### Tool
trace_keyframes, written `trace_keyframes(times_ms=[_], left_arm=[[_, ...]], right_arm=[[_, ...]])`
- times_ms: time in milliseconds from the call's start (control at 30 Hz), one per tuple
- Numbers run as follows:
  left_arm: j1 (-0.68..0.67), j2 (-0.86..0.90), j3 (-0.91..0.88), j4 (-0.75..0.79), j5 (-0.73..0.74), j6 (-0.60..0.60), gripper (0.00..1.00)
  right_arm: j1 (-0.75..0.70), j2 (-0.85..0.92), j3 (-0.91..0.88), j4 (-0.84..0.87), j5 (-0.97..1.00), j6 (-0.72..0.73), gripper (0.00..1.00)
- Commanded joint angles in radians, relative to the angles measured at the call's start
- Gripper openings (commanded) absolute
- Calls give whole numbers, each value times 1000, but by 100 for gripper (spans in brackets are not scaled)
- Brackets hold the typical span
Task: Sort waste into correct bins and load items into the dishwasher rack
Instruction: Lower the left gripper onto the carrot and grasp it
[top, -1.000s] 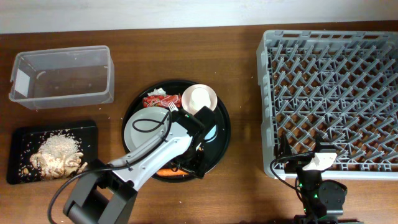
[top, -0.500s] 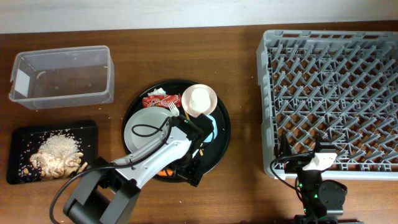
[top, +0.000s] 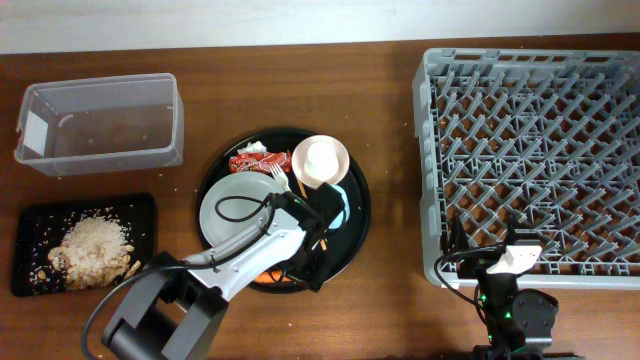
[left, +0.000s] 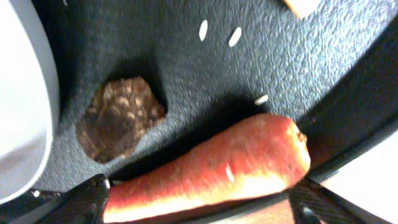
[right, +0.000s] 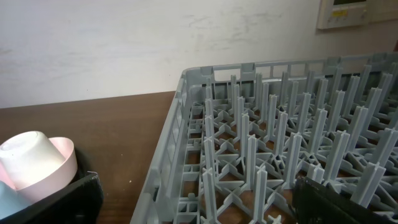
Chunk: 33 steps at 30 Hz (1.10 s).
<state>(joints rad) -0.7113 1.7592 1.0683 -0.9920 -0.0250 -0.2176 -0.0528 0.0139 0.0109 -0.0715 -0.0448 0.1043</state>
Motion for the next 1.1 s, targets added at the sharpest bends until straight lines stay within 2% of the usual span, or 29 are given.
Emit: trace_keyframes(times_ms=[0, 267, 333, 467, 500, 600, 700, 900, 967, 1067], left_arm=[[-2, 11, -23, 19, -25, 14, 82], [-2, 11, -72, 38, -16, 6, 79], [-2, 10, -71, 38, -16, 6, 72], [-2, 9, -63, 38, -13, -2, 65], [-2, 8, -63, 38, -13, -2, 57], [-2, 8, -59, 38, -11, -5, 57], [-2, -2, -37, 39, 27, -5, 50], [-2, -4, -37, 46, 25, -5, 50], [-2, -4, -37, 45, 26, -5, 43], [-2, -10, -31, 40, 26, -5, 43]], right_arm=[[-5, -8, -5, -4, 5, 0, 99], [-5, -8, -5, -4, 4, 0, 99], [-5, -8, -5, -4, 4, 0, 99], [-5, -8, -5, -4, 4, 0, 99], [-5, -8, -5, -4, 4, 0, 99], [-5, -8, -5, -4, 4, 0, 99], [-5, -8, -5, -4, 4, 0, 99], [-5, -8, -5, -4, 4, 0, 99], [-5, -8, -5, -4, 4, 0, 99], [-5, -8, -5, -4, 4, 0, 99]])
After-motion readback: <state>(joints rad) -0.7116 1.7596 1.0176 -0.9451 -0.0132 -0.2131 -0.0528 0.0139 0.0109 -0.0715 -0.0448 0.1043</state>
